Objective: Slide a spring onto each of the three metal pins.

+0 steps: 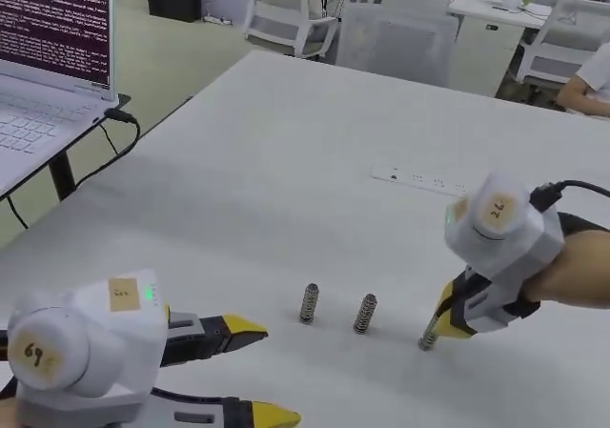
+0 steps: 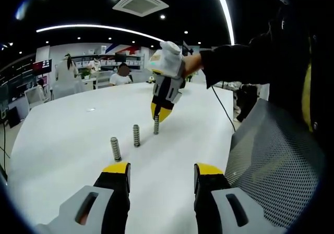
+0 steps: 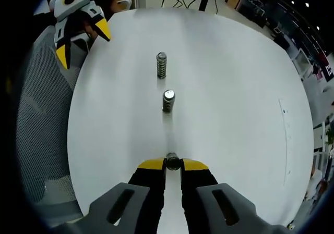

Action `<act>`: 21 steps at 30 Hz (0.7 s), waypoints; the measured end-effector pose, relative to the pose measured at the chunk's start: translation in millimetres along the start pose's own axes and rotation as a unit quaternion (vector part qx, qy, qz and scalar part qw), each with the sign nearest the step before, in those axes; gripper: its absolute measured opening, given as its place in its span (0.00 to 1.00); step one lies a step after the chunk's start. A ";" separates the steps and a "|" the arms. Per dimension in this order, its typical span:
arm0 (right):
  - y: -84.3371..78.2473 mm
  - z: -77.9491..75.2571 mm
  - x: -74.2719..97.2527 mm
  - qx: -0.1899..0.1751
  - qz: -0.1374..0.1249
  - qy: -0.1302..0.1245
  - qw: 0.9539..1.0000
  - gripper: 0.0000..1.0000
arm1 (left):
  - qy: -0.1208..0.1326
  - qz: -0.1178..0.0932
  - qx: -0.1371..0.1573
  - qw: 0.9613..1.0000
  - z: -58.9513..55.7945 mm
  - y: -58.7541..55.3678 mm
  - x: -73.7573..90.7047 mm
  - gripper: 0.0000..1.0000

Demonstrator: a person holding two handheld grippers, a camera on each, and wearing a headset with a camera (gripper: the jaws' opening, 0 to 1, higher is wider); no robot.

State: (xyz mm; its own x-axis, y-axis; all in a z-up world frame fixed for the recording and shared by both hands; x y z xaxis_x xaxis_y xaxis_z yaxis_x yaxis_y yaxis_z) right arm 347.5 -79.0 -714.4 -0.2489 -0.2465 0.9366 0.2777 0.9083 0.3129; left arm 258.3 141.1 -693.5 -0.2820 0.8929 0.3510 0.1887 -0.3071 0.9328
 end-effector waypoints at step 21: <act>-3.4 -0.5 -5.1 -0.005 0.008 -0.008 1.000 0.13 | -0.001 0.002 -0.002 1.000 1.3 0.7 -1.7 0.44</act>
Point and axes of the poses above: the centre of the closed fingertips' face, and the gripper's own axes: x roughly backward along the fingers, z roughly to its left, y roughly out of its top, the point moved 5 cm from there along x, roughly backward along the fingers, and after that the axes turned 4 degrees about -y, right-handed, at the moved point
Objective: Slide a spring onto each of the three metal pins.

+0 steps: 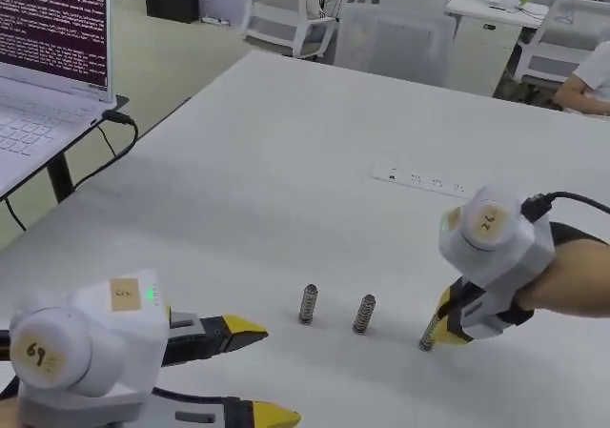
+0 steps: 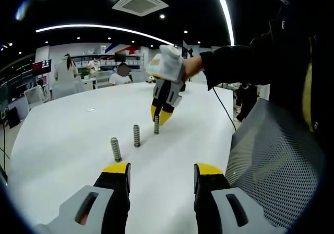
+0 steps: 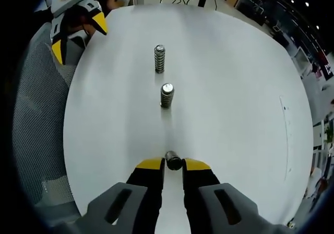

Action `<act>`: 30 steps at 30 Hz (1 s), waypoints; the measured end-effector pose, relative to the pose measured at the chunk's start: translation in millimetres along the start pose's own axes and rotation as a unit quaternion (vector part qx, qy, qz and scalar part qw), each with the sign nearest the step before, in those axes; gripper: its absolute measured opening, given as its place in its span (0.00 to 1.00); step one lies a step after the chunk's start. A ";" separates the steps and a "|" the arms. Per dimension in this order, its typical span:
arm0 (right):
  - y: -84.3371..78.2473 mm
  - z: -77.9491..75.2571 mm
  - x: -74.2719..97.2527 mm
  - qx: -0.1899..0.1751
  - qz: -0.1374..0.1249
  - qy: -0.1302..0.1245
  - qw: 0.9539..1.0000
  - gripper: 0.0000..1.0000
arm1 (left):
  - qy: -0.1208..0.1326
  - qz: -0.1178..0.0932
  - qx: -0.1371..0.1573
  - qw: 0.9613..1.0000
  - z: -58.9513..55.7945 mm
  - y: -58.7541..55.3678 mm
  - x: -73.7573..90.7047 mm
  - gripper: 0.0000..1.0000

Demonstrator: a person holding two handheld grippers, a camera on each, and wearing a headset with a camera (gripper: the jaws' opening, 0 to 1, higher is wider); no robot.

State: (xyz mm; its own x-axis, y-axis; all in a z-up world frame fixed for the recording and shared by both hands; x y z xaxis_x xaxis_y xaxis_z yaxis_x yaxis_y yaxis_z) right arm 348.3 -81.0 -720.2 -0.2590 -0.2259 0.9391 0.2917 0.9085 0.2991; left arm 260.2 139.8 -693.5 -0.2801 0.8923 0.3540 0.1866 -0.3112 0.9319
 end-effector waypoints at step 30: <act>-17.5 0.6 32.8 -0.059 -0.060 -0.038 0.996 0.26 | -0.006 -0.001 -0.004 1.000 8.2 5.6 -4.5 0.44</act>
Point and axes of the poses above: the centre of the closed fingertips' face, and the gripper's own axes: x roughly backward along the fingers, z roughly to its left, y roughly out of its top, the point moved 5 cm from there along x, roughly backward along the fingers, and after that the axes turned 4 degrees about -y, right-handed, at the moved point
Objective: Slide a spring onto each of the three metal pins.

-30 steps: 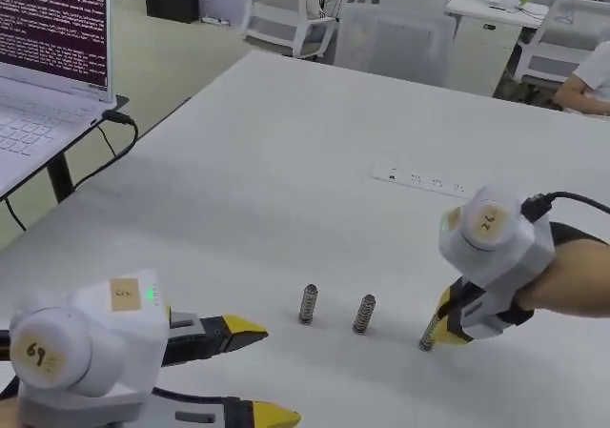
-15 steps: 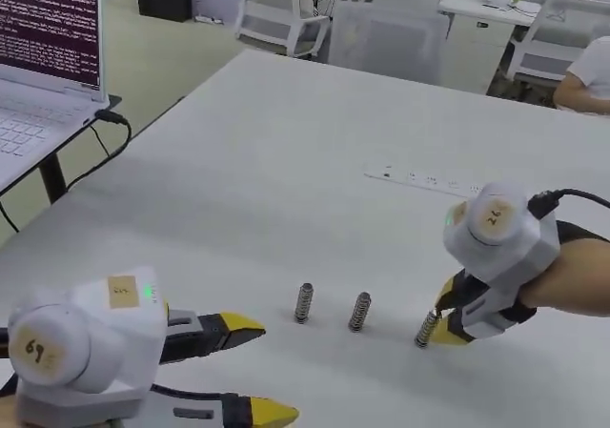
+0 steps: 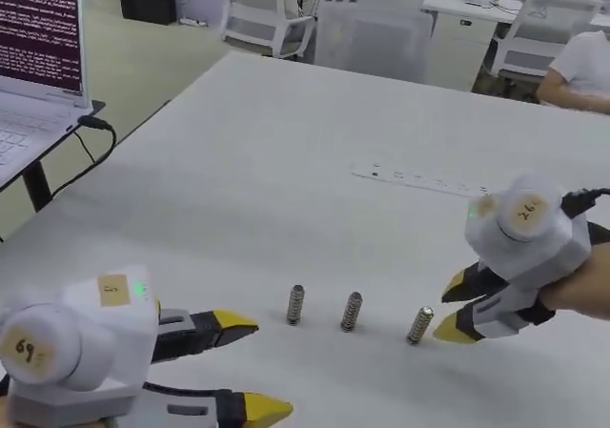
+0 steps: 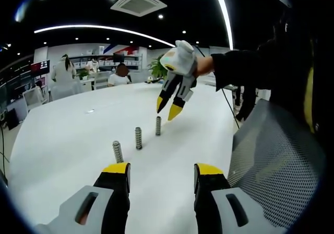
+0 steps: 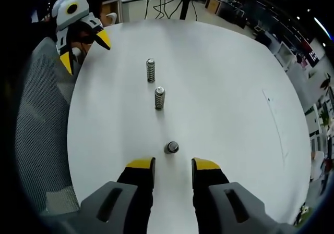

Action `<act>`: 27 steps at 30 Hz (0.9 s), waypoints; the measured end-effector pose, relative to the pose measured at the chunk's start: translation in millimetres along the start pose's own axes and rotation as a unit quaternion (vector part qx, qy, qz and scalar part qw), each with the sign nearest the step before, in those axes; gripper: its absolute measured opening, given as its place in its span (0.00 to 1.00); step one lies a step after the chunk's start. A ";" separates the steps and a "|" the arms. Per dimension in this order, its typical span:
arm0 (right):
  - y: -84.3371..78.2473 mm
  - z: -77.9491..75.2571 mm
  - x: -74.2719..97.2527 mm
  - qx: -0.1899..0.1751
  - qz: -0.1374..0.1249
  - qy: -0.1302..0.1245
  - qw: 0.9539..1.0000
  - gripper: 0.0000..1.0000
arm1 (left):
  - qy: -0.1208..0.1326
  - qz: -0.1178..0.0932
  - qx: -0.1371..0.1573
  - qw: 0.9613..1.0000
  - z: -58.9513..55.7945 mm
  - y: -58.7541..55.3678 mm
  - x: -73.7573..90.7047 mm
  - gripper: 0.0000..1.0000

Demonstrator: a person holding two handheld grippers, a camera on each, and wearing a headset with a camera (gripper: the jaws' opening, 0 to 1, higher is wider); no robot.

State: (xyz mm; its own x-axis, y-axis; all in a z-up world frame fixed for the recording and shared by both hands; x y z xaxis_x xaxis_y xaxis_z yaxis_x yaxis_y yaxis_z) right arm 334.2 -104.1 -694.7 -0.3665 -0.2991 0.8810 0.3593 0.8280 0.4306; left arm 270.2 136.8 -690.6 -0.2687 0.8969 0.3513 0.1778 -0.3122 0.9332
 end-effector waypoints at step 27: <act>-26.8 33.8 49.9 -0.154 -0.182 -0.067 0.969 0.32 | 0.001 -0.008 -0.001 1.000 5.9 10.7 -5.7 0.45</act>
Point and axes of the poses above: the centre of the closed fingertips' face, and the gripper's own axes: x roughly backward along the fingers, z roughly to its left, y roughly out of its top, the point moved 5 cm from there along x, roughly backward along the fingers, and after that the axes turned 4 degrees about -y, right-handed, at the moved point
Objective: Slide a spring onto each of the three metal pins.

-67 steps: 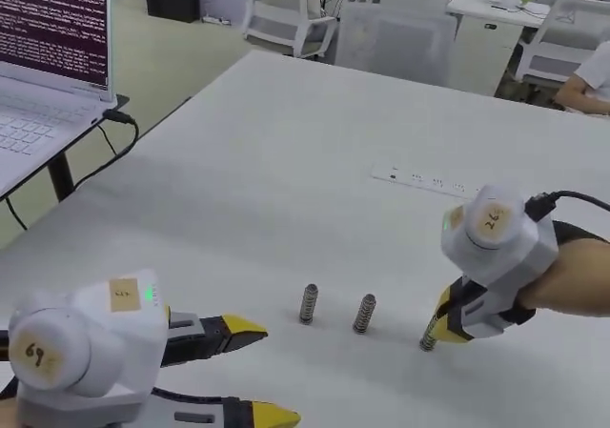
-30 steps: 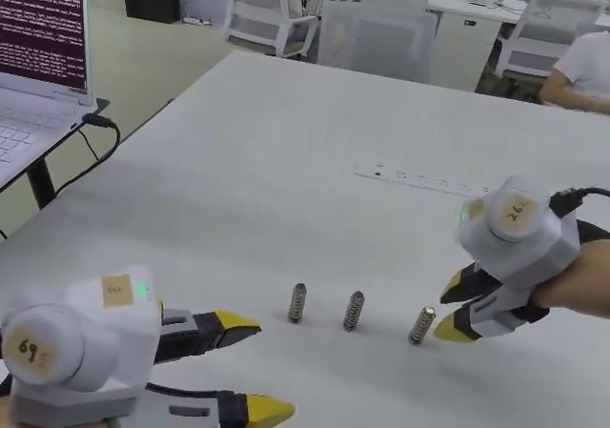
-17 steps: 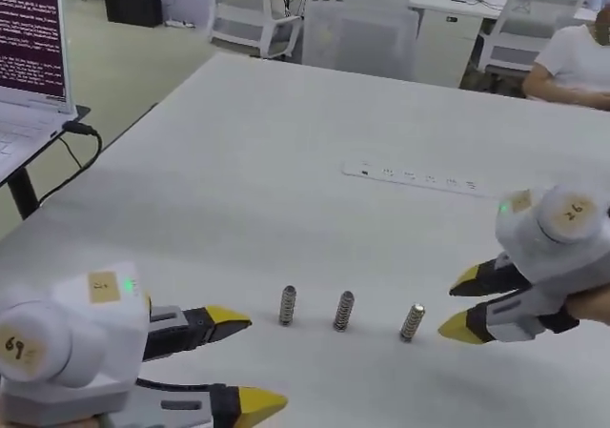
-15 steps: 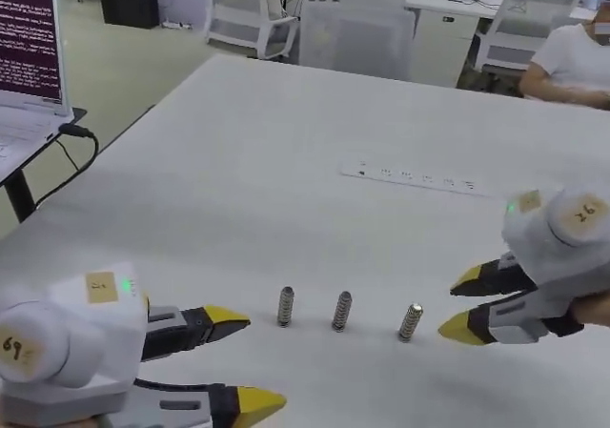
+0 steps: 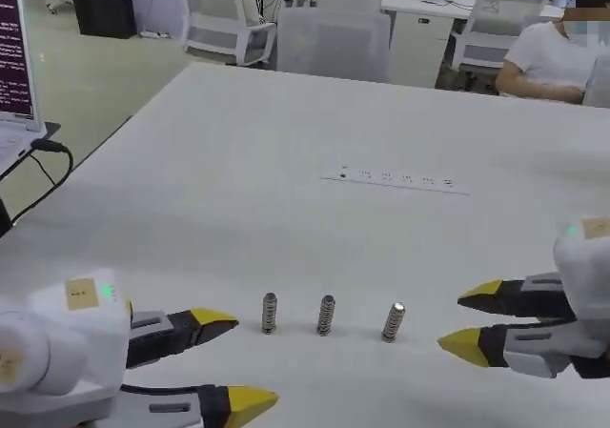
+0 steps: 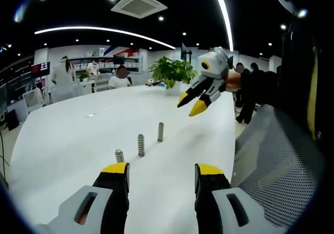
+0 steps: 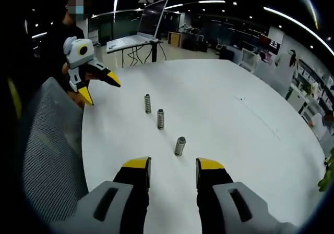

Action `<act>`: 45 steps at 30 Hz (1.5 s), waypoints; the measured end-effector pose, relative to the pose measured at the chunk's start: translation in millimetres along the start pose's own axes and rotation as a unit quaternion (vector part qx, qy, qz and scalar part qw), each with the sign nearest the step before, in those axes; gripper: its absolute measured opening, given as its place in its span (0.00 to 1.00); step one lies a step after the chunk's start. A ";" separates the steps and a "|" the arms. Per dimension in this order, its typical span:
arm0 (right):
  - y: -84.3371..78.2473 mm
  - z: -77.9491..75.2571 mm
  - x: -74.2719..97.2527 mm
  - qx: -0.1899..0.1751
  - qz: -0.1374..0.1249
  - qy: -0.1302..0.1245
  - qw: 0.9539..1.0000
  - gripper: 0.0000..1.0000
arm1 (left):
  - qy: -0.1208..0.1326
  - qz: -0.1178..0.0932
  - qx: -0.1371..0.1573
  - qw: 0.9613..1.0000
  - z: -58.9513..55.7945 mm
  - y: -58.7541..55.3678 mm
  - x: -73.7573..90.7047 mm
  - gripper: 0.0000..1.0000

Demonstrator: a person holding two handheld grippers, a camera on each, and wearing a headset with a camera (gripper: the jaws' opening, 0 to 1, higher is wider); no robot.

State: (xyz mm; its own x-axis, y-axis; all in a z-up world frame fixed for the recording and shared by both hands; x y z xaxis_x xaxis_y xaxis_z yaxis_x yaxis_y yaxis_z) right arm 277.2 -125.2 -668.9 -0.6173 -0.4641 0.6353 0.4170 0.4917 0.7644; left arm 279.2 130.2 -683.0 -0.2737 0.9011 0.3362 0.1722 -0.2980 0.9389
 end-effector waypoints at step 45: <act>-24.7 27.8 7.0 -0.074 -0.110 -0.019 0.991 0.77 | 0.025 -0.022 0.030 0.999 1.4 -2.8 3.4 0.49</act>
State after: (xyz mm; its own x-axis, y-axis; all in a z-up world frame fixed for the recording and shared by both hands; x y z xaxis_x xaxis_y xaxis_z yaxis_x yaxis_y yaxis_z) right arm 244.0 -120.0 -686.4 -0.7275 -0.5185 0.4493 0.3613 0.2673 0.8933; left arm 279.2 134.6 -684.6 -0.3288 0.8958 0.2992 0.2153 -0.2374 0.9472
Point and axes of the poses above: the centre of the closed fingertips' face, and the gripper's own axes: x roughly backward along the fingers, z roughly to its left, y roughly out of its top, the point moved 5 cm from there along x, roughly backward along the fingers, and after that the axes turned 4 degrees about -y, right-handed, at the moved point
